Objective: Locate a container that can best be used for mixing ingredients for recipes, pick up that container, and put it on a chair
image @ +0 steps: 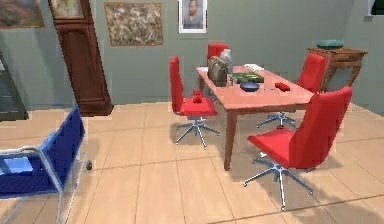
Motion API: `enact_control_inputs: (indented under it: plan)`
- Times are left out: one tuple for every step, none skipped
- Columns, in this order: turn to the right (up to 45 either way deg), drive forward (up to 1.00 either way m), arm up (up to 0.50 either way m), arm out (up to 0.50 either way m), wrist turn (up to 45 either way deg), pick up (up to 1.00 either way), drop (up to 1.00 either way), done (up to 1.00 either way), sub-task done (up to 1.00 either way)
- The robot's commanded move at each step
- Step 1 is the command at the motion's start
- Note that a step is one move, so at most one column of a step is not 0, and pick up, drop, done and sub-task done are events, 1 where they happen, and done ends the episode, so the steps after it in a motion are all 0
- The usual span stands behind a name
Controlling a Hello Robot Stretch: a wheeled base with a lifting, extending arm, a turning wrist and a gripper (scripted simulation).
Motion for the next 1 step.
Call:
enact_control_inputs:
  plan:
    - [0.0,0.9,0.0,0.0,0.0,0.0,0.0,0.0,0.0]
